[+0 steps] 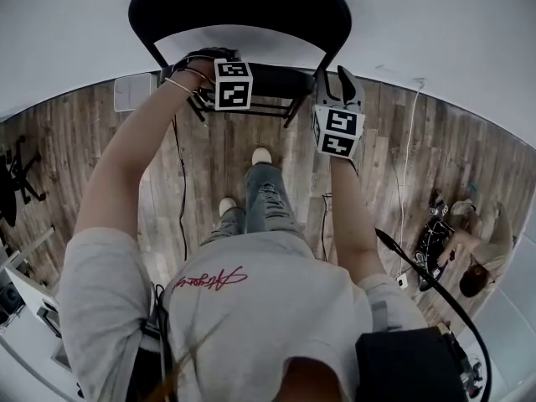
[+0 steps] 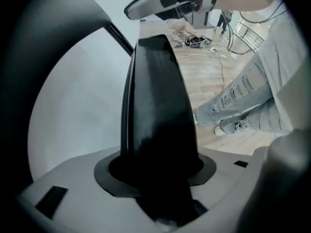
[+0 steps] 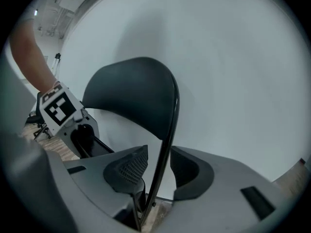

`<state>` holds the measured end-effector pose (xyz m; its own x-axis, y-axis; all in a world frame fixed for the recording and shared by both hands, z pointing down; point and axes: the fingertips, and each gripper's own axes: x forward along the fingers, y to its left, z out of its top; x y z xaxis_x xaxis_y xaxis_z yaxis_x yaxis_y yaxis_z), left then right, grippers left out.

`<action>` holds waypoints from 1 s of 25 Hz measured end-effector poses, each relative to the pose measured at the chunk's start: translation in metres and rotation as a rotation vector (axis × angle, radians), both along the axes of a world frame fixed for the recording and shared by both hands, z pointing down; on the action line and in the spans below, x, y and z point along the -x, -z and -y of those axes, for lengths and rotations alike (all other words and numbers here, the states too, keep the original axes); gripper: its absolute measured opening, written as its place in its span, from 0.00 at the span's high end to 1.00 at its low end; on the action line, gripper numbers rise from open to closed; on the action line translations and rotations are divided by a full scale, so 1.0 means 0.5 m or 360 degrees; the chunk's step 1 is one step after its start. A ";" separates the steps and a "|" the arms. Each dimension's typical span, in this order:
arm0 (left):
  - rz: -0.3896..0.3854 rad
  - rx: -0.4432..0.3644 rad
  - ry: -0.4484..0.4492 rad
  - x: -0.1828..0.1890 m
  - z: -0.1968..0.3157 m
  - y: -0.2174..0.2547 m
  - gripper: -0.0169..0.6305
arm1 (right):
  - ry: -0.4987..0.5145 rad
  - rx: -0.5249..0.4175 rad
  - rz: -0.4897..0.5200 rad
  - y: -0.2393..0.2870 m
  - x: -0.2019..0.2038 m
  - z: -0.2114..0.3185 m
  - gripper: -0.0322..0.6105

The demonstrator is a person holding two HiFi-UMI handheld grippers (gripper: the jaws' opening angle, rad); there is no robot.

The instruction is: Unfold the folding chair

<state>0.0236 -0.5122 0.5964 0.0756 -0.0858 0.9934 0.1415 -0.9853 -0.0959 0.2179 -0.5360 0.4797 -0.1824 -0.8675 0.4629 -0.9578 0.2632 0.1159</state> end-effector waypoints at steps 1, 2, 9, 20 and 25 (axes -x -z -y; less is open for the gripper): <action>0.0014 0.0005 -0.0011 0.002 -0.002 0.000 0.58 | -0.0027 0.0041 -0.0002 -0.021 -0.005 0.009 0.74; 0.0028 0.0004 -0.0019 0.004 -0.004 0.000 0.59 | -0.0046 0.0075 -0.0007 -0.040 -0.008 0.017 0.73; 0.0055 -0.0109 -0.0015 0.007 -0.006 0.007 0.66 | -0.0072 0.0172 -0.0067 -0.111 -0.010 0.085 0.73; 0.0051 -0.0233 0.0020 0.009 -0.019 0.012 0.71 | -0.0008 0.0121 -0.0033 -0.112 -0.006 0.089 0.74; 0.0038 -0.0365 0.0019 0.010 -0.072 0.018 0.71 | 0.0052 0.0178 -0.0035 -0.111 -0.006 0.077 0.74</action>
